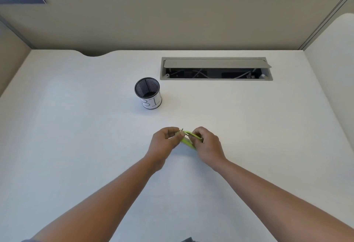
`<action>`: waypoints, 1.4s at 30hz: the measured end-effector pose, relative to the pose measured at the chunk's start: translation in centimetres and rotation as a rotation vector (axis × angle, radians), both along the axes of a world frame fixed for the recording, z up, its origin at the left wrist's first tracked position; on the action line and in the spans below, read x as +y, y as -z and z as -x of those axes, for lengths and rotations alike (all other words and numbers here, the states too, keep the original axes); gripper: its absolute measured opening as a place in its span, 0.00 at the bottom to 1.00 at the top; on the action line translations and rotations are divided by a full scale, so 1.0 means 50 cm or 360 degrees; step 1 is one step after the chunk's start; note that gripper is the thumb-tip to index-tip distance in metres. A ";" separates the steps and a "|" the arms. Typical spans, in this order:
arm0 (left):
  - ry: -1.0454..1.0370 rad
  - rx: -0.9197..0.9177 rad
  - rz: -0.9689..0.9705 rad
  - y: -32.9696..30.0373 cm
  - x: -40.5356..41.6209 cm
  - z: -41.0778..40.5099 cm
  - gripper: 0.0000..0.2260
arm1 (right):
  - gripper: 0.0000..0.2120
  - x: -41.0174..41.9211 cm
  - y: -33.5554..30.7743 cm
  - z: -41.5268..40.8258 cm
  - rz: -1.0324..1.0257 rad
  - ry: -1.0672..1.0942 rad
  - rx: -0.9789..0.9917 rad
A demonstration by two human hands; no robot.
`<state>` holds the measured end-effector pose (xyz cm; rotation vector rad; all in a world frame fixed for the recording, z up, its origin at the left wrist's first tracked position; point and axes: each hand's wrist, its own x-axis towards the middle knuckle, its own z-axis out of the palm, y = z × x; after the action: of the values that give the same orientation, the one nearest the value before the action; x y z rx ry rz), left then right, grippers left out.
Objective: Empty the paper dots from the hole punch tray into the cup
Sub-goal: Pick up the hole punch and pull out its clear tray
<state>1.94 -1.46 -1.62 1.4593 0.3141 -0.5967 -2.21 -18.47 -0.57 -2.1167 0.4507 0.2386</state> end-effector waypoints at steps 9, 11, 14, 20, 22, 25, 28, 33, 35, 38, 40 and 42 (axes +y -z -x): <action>0.0035 -0.0158 0.0070 -0.046 -0.016 -0.003 0.11 | 0.11 0.013 -0.055 0.003 -0.1212 0.0383 0.0432; 0.0052 -0.0210 0.0009 -0.055 -0.017 -0.010 0.09 | 0.13 0.013 -0.062 0.008 -0.1464 0.0420 0.0525; 0.0094 -0.0245 -0.0055 -0.067 -0.019 -0.021 0.07 | 0.16 0.014 -0.063 0.014 -0.1692 0.0454 0.0582; 0.0148 -0.0297 -0.0121 -0.085 -0.026 -0.025 0.07 | 0.20 0.010 -0.061 0.015 -0.1859 0.0433 0.0629; 0.0167 -0.0326 -0.0162 -0.089 -0.030 -0.023 0.07 | 0.20 0.011 -0.061 0.017 -0.1880 0.0397 0.0629; 0.0151 -0.0282 -0.0161 -0.092 -0.036 -0.018 0.07 | 0.17 0.020 -0.068 0.015 -0.1797 0.0407 0.0543; 0.0093 -0.0029 0.0117 -0.093 -0.048 -0.005 0.11 | 0.15 0.042 -0.071 0.007 -0.1244 0.0450 0.0332; -0.0169 0.0483 0.0717 -0.099 -0.073 0.015 0.24 | 0.14 0.070 -0.082 0.007 -0.0064 0.0260 -0.0119; -0.0242 0.0567 0.0863 -0.098 -0.076 0.015 0.25 | 0.14 0.072 -0.085 0.010 0.0225 0.0196 -0.0265; -0.0287 0.0635 0.1020 -0.098 -0.079 0.013 0.24 | 0.19 0.070 -0.082 0.010 0.0532 0.0078 -0.0475; -0.0290 0.0671 0.1082 -0.098 -0.078 0.014 0.25 | 0.23 0.066 -0.077 0.010 0.0720 -0.0032 -0.0540; -0.0280 0.0688 0.1104 -0.093 -0.076 0.015 0.26 | 0.26 0.063 -0.070 0.011 0.0903 -0.0136 -0.0573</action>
<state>1.17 -5.28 3.02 0.6230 0.5064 -0.7791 -2.76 -15.32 2.91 -2.6642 0.2262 -0.2541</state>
